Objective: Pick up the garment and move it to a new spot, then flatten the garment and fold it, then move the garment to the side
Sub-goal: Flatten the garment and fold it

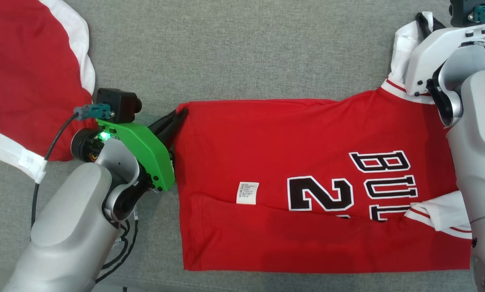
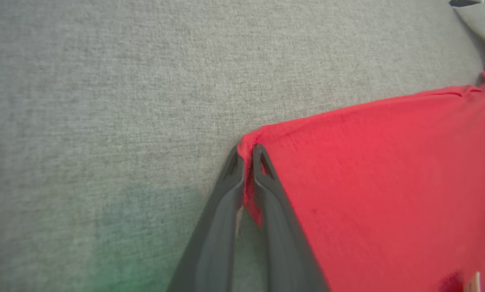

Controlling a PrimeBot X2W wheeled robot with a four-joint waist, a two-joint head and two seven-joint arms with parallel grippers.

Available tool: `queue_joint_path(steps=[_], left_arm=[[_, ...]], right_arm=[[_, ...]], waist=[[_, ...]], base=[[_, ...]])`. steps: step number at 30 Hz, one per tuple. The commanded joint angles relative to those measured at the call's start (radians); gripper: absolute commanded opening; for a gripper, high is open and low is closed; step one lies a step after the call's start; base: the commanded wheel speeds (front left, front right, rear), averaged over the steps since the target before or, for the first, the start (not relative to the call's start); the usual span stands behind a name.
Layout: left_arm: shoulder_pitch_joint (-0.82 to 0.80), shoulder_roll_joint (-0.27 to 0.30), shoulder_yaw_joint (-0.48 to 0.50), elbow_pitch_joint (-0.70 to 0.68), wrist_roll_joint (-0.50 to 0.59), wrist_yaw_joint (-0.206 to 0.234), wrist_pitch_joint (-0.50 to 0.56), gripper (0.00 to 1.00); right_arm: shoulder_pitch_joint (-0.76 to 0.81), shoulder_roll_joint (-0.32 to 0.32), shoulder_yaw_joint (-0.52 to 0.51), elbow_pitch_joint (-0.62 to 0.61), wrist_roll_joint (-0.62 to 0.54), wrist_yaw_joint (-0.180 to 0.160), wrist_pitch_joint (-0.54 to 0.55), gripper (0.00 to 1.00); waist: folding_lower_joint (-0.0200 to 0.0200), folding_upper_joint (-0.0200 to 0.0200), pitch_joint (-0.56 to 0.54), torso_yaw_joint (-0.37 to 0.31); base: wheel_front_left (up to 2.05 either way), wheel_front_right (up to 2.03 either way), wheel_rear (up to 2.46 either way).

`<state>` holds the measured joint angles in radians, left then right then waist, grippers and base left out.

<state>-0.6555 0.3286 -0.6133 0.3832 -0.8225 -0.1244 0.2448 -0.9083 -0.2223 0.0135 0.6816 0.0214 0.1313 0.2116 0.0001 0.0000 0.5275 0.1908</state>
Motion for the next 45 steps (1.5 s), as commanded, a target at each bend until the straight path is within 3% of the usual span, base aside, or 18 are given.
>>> queue_joint_path(steps=[1,12,21,29,38,45], left_arm=[[0.048,-0.014,-0.038,0.029,-0.005,-0.006,0.02,0.0],[0.039,0.03,-0.002,0.033,-0.012,0.001,-0.096,0.0],[0.099,0.054,0.002,-0.005,-0.008,0.022,-0.129,0.0],[0.298,0.098,-0.021,-0.16,-0.01,0.084,-0.159,0.0],[0.538,0.144,0.01,-0.35,-0.052,0.196,-0.204,0.0],[0.65,0.158,0.016,-0.352,-0.072,0.229,-0.233,0.0]], right_arm=[[0.022,-0.005,0.001,0.022,0.006,-0.001,0.002,0.0],[0.044,-0.029,-0.052,0.04,0.042,-0.001,-0.179,0.0],[0.137,-0.042,-0.014,0.014,0.115,-0.001,-0.228,0.0],[0.391,-0.081,0.054,-0.169,0.261,-0.001,-0.229,0.0],[0.751,-0.039,-0.034,-0.467,0.356,-0.001,-0.167,0.0],[0.852,0.011,-0.046,-0.476,0.298,-0.001,-0.166,0.0]], waist=[[-0.0001,0.0,-0.016,-0.013],[-0.0001,0.0,-0.148,-0.068],[-0.0001,0.0,-0.279,-0.11],[-0.0001,0.0,-0.38,-0.137],[-0.0001,0.0,-0.417,-0.17],[-0.0001,0.0,-0.413,-0.198]], base=[[0.0,0.0,0.0],[0.0,0.0,0.0],[0.0,0.0,0.0],[0.0,0.0,0.0],[0.0,0.0,0.0],[0.0,0.0,0.0]])
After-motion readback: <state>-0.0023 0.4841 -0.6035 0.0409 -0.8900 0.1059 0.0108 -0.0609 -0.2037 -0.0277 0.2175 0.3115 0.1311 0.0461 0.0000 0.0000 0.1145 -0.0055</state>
